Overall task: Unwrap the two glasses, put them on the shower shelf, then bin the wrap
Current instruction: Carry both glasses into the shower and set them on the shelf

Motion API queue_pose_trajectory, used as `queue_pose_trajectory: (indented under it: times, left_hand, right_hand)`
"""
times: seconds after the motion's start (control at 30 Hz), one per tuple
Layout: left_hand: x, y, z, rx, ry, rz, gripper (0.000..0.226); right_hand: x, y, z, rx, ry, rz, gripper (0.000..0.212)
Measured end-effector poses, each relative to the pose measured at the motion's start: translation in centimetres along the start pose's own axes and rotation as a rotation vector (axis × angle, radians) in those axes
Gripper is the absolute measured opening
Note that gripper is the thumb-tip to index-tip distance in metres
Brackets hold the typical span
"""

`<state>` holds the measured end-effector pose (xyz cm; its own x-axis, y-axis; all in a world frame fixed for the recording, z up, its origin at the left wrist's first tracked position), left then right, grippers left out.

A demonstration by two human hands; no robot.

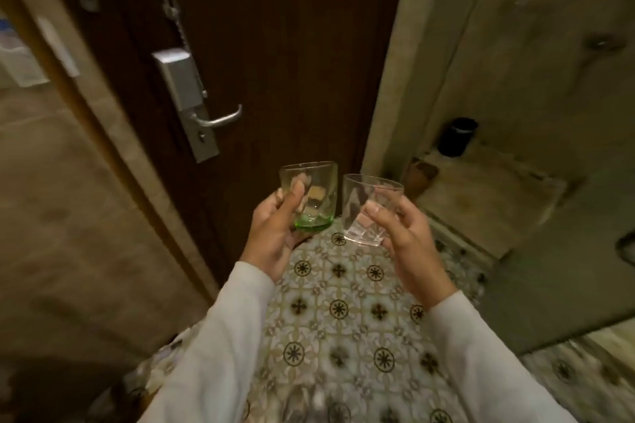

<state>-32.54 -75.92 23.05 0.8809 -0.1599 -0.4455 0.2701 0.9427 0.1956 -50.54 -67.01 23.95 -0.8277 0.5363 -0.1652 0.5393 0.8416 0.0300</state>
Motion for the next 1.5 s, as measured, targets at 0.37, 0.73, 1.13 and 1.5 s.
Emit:
queue_pose_trajectory:
  times: [0.37, 0.73, 1.13, 1.5]
  left_hand:
    - [-10.5, -11.8, -1.4, 0.146, -0.108, -0.372, 0.055]
    - [-21.2, -19.6, -8.2, 0.276, -0.144, -0.48, 0.058]
    - [-40.4, -29.1, -16.7, 0.287, -0.212, -0.56, 0.068]
    - [-54.4, -39.1, -22.2, 0.306, -0.242, -0.561, 0.06]
  right_hand:
    - [5.5, -8.8, -3.6, 0.078, -0.046, 0.373, 0.048]
    - [16.7, -15.7, -2.1, 0.067, -0.036, 0.616, 0.056]
    - [32.9, -28.8, -3.9, 0.04, -0.102, 0.694, 0.066]
    - [43.6, -41.8, -5.8, 0.04, -0.143, 0.715, 0.069]
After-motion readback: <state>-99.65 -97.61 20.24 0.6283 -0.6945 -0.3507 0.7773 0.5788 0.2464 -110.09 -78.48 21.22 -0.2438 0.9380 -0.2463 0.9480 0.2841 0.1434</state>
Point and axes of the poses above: each hand's wrist, its own y-axis away from the middle knuckle, its own x-axis out of the back of the hand, z = x × y, the point moved 8 cm from there along -y, towards the middle knuckle, and after that the axes turned 9 degrees about z, right-handed, at the moved point
